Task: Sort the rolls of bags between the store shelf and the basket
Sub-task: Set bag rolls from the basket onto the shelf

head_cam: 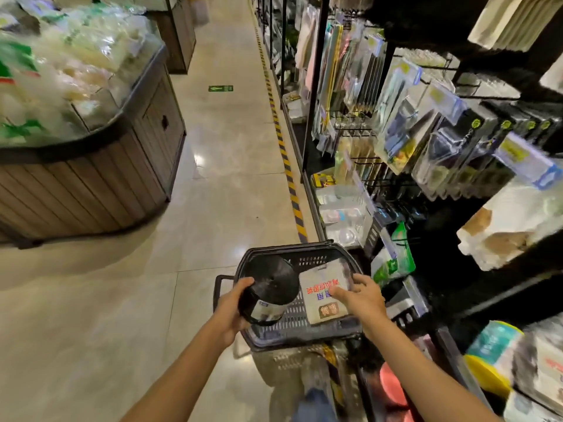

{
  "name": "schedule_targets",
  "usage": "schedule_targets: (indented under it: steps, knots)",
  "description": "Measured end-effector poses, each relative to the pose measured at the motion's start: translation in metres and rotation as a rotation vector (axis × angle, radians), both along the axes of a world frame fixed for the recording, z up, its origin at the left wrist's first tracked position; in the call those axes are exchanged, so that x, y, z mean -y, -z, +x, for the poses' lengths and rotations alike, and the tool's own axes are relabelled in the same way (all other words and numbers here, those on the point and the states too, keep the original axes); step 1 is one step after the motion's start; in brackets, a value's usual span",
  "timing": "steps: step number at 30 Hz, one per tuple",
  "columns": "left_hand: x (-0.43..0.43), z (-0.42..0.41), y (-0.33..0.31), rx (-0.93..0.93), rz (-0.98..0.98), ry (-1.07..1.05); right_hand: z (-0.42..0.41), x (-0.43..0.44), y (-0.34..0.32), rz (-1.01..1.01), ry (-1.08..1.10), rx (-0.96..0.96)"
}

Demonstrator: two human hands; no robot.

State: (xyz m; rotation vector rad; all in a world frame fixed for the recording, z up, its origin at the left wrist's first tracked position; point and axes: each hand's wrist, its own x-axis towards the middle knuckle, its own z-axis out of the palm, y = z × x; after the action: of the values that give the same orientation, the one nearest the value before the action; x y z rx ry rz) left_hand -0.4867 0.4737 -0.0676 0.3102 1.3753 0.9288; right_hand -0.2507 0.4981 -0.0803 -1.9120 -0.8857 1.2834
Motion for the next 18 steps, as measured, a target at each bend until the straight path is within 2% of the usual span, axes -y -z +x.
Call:
schedule_targets:
  steps: [6, 10, 15, 18]
  knots:
    - [-0.086, 0.014, 0.093, -0.093, -0.180, -0.086, 0.012, -0.110, 0.070, -0.127, -0.107, 0.104]
    - [-0.128, 0.013, 0.161, -0.060, -0.274, -0.064, 0.015, -0.170, 0.122, -0.157, -0.207, 0.200]
    - [-0.160, 0.016, 0.259, -0.014, -0.404, -0.060, 0.020, -0.219, 0.219, -0.226, -0.345, 0.310]
    - [-0.172, 0.014, 0.325, 0.000, -0.469, -0.087, 0.025, -0.236, 0.281, -0.239, -0.483, 0.458]
